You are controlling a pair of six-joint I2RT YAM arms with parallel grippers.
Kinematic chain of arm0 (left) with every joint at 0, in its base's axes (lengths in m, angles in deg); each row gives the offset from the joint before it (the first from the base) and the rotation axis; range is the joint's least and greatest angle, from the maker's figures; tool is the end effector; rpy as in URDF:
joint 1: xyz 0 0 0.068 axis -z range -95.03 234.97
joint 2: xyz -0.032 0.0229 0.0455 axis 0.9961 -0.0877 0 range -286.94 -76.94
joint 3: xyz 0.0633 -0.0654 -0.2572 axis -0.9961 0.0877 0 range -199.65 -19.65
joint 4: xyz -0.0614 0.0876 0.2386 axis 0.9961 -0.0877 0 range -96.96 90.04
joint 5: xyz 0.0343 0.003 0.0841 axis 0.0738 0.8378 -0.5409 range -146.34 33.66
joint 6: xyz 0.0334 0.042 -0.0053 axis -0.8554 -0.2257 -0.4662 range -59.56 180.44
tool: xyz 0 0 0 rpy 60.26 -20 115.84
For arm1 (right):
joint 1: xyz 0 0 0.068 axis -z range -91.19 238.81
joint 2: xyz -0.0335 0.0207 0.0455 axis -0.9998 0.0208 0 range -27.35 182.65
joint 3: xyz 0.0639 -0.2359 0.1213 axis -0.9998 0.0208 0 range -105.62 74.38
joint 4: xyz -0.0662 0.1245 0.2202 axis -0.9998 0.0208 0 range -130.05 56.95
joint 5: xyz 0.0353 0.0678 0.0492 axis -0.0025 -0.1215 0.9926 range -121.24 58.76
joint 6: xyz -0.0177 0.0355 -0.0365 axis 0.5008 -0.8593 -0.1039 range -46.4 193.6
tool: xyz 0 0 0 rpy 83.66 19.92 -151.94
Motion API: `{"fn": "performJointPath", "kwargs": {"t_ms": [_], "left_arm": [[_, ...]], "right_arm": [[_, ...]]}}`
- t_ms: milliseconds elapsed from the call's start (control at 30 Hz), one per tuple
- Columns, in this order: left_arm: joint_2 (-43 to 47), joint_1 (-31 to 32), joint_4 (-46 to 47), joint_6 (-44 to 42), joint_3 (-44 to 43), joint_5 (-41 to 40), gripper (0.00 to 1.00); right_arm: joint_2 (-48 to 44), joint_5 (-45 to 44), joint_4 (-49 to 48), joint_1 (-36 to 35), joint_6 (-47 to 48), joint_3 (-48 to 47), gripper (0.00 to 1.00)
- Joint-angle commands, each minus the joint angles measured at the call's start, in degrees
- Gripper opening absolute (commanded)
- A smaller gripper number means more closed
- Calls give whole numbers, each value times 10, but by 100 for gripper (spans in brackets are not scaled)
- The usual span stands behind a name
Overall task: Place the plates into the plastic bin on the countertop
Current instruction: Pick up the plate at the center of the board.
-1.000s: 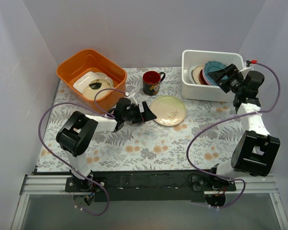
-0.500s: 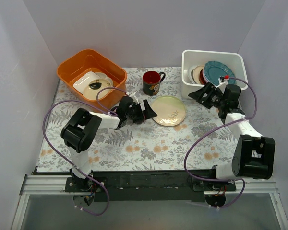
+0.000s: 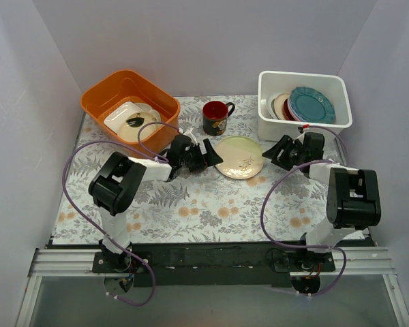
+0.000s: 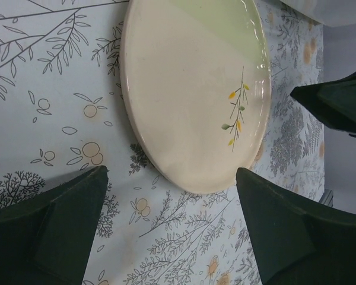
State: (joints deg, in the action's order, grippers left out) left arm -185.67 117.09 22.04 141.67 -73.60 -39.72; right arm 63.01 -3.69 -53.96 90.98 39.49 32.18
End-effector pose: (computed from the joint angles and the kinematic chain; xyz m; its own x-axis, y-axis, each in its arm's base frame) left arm 0.3215 -0.2137 0.1395 -0.7747 -0.6318 0.0249 -0.3444 0.3887 -0.8546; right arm 0.3175 0.0044 0.1756 -0.6610 0.5227 -0.5385 0.0270 0.7337 0.6790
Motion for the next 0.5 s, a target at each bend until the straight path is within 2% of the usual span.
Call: {"fn": "performJointPath", "kwargs": {"t_ms": [0, 167, 467], "left_arm": [[-13, 3, -17, -3, -26, -22, 88], [-25, 3, -21, -5, -36, -19, 87], [-53, 3, -37, -20, -65, -32, 87]], "right_arm": [[53, -25, -30, -10, 11, -11, 66], [111, -20, -51, -21, -2, -23, 63], [154, -21, -74, -38, -13, -31, 61]]}}
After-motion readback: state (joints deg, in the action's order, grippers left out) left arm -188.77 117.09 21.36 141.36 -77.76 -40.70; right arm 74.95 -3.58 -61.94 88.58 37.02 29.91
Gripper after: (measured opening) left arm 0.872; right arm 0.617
